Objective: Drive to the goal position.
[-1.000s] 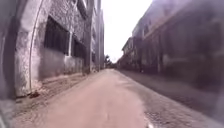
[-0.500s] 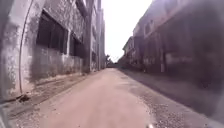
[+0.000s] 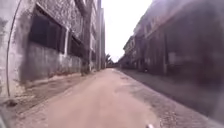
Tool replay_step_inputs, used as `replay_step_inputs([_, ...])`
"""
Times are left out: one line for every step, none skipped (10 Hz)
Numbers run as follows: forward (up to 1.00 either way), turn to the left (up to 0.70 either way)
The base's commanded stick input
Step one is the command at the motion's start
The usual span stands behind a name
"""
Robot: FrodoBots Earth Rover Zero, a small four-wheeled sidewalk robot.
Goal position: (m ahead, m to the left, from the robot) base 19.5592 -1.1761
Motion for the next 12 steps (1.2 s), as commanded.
replay_step_inputs([0.6,0.0])
replay_step_inputs([0.6,0.0])
replay_step_inputs([0.6,0.0])
replay_step_inputs([0.6,0.0])
replay_step_inputs([0.6,0.0])
replay_step_inputs([0.6,0.0])
replay_step_inputs([0.6,0.0])
replay_step_inputs([0.6,0.0])
replay_step_inputs([0.6,0.0])
replay_step_inputs([0.6,0.0])
replay_step_inputs([0.6,0.0])
replay_step_inputs([0.6,0.0])
